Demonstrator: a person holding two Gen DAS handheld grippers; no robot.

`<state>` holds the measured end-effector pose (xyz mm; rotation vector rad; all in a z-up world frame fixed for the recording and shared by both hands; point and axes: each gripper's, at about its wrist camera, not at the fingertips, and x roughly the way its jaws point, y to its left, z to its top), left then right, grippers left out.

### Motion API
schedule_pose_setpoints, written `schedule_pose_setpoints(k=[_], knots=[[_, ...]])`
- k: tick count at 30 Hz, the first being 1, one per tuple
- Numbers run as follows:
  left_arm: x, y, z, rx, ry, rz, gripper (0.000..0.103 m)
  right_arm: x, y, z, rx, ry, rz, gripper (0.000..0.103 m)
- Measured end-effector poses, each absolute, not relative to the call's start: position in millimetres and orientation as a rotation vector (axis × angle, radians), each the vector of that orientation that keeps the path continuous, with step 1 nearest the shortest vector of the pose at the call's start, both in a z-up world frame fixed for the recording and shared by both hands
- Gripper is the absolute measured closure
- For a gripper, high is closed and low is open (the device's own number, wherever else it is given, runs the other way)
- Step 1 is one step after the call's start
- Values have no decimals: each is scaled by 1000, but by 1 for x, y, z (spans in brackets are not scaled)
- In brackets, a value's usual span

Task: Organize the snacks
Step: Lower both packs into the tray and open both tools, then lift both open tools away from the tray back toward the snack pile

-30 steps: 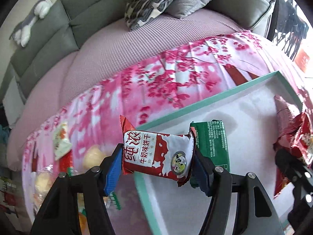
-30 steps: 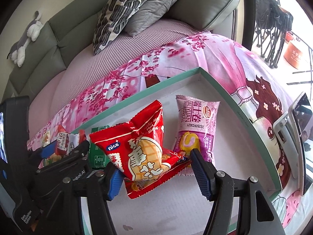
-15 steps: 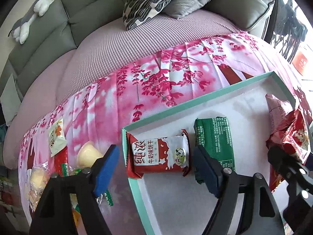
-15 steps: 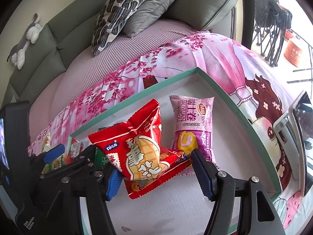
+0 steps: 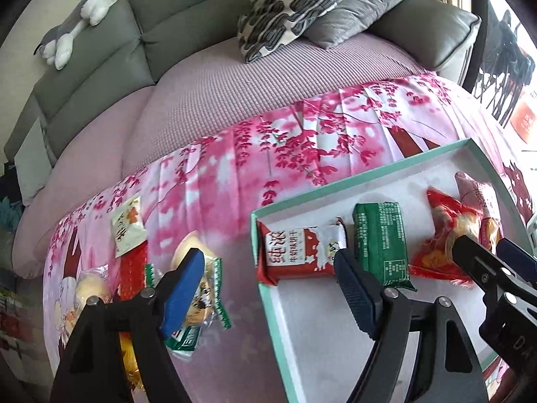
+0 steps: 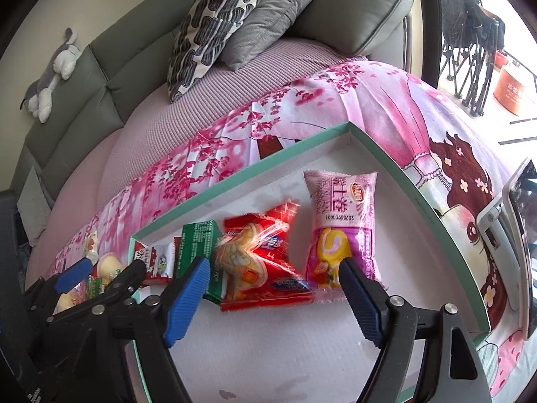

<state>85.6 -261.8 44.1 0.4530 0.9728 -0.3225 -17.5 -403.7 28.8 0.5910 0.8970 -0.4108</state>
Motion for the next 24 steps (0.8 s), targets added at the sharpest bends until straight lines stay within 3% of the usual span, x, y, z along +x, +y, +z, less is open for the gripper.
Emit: schedule_pose_setpoints(k=[2, 4, 9, 24], knots=[[86, -257, 46, 439, 971, -312, 23, -17, -403, 29, 591, 894, -406, 16], [87, -253, 47, 430, 970, -299, 22, -17, -403, 29, 593, 891, -405, 0], [90, -239, 45, 398, 958, -243, 7, -17, -404, 29, 593, 879, -403, 0], [94, -214, 45, 321, 967, -187, 6, -14, -399, 28, 551, 917, -401, 0]])
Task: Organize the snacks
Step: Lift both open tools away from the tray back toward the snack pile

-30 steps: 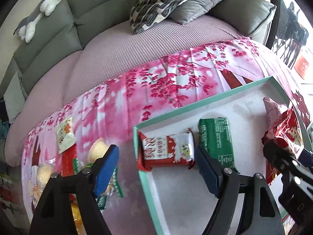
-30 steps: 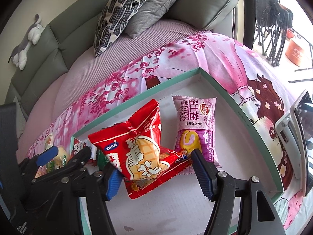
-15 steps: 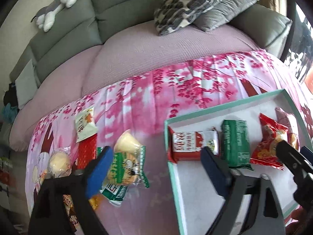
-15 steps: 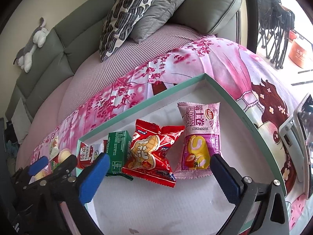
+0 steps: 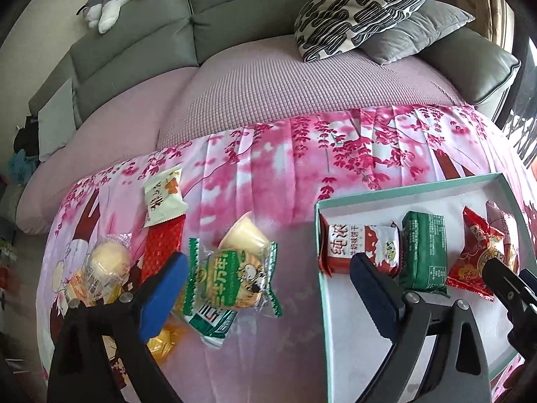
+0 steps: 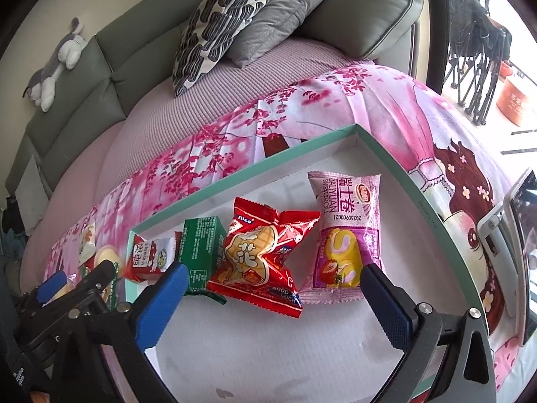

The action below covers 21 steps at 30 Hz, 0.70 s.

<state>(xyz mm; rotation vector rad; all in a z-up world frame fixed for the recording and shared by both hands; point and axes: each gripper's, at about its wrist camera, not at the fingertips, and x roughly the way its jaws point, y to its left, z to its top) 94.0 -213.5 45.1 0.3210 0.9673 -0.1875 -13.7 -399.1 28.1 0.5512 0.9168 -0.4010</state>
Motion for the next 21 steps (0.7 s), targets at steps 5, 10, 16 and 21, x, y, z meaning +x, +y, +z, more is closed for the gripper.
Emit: schedule_pose_setpoints(k=[5, 10, 16, 21], knots=[[91, -202, 48, 286, 1004, -181, 6, -14, -395, 30, 536, 937, -403, 0], [84, -189, 46, 252, 1047, -168, 6, -15, -385, 32, 500, 964, -397, 0], [81, -173, 48, 224, 1067, -142, 6, -15, -369, 38, 459, 964, -355, 0], [80, -153, 48, 212, 1095, -112, 6, -15, -360, 41, 438, 963, -349, 0]])
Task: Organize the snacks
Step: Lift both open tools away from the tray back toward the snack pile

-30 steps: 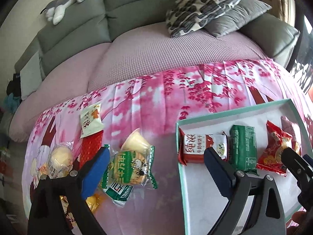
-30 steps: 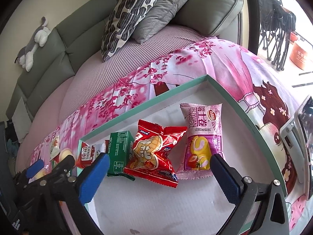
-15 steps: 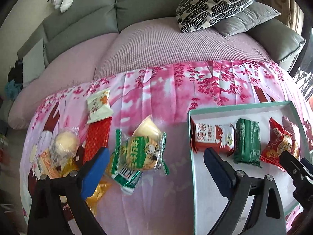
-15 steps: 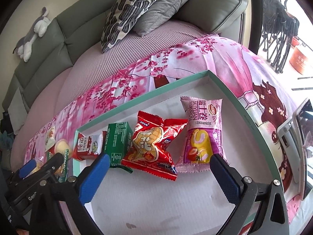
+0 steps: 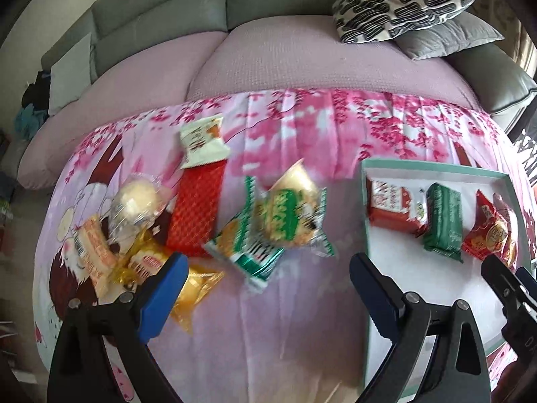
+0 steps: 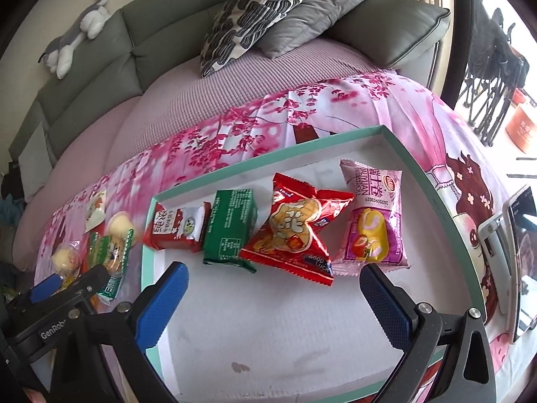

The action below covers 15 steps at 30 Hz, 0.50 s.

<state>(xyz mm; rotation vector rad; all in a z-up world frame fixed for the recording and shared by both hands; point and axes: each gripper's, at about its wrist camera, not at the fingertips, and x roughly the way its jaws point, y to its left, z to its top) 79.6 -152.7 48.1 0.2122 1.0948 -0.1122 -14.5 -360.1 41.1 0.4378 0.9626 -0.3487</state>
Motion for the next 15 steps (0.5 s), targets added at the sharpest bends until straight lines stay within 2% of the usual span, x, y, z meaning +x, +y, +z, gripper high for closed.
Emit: schedule_pose_setpoints(k=[15], knots=[[75, -63, 33, 73, 1161, 16, 6, 4, -304, 39, 362, 1000, -274, 0]])
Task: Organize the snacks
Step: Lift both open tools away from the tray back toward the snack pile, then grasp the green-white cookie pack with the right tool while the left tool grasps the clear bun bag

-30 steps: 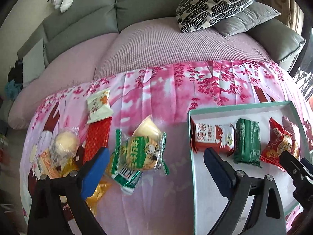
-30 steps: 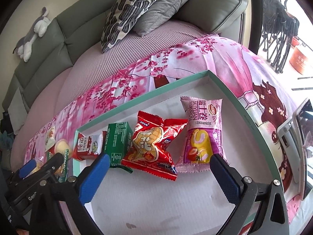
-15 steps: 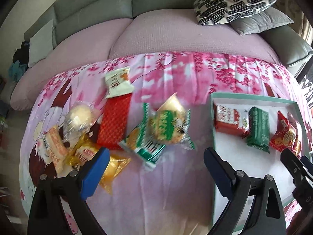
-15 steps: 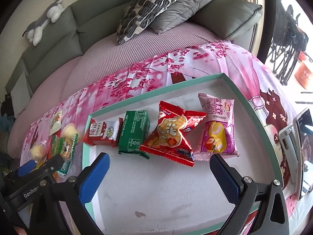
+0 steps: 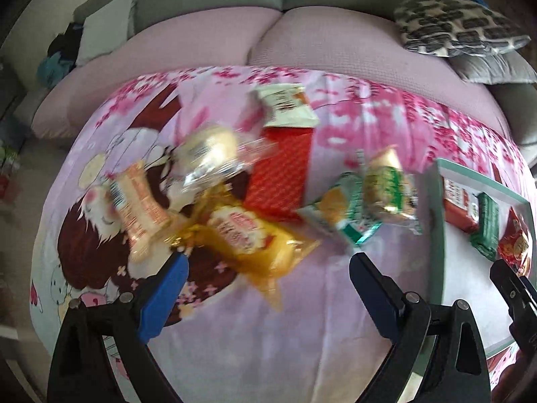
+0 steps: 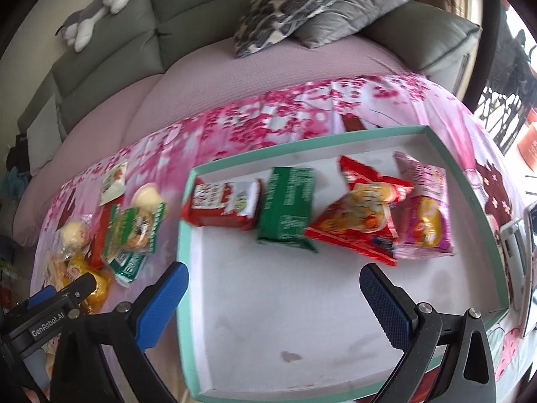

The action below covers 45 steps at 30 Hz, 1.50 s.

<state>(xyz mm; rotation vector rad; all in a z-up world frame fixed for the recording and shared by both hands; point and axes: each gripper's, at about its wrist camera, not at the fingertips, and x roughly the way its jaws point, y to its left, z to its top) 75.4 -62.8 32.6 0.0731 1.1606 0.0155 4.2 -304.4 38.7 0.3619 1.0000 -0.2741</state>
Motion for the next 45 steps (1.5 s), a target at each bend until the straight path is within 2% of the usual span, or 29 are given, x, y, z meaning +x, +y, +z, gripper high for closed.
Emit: schedule_pose_setpoints(k=[14, 22, 30, 39, 45], knots=[[83, 8, 30, -82, 1189, 69, 6, 19, -246, 27, 284, 1038, -163, 1], [90, 39, 27, -138, 1198, 109, 6, 23, -220, 22, 246, 1033, -120, 8], [105, 37, 30, -137, 1189, 79, 6, 28, -215, 19, 239, 1036, -127, 16], [129, 28, 48, -135, 1112, 43, 6, 41, -210, 29, 245, 1005, -114, 16], [145, 17, 41, -145, 1116, 14, 6, 63, -203, 40, 252, 978, -92, 17]])
